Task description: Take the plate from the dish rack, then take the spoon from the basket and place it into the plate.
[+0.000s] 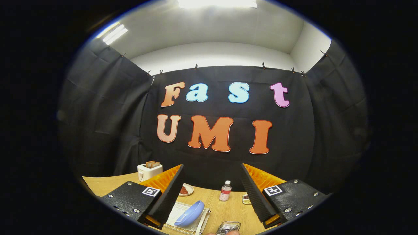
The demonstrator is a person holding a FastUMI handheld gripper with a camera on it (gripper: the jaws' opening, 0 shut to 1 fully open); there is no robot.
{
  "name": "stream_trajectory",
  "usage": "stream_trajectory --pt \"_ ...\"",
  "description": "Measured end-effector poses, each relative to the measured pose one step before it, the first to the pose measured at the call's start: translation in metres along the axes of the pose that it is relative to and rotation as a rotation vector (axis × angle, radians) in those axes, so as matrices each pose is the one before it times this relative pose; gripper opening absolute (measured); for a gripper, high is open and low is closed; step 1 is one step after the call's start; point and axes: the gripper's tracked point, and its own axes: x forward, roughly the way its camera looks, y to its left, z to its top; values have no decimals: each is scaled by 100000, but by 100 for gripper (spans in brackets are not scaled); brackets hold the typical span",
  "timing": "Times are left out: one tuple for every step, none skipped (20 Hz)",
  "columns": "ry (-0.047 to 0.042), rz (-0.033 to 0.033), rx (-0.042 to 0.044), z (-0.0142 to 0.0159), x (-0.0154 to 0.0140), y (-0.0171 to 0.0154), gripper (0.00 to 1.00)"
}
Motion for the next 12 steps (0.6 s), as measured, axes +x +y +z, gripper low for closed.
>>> stream_trajectory --pt "284 111 148 -58 43 49 99" --pt "234 159 257 -38 71 58 99" --pt "574 216 98 -168 -51 167 99" --pt "1227 -48 -389 -366 16 49 99" --pt "2182 -540 -1288 -549 96 -64 99" --pt "2089 -249 -1563 -491 121 -87 99" --pt "1740 334 -1141 -385 213 190 100" --pt "1737 754 -781 -276 112 346 99" --pt "1691 597 -831 -416 200 209 99" --pt "2409 514 -885 -618 412 173 99" --pt "3169 944 -515 -738 313 243 99" --pt "3390 1375 370 -785 412 401 99"
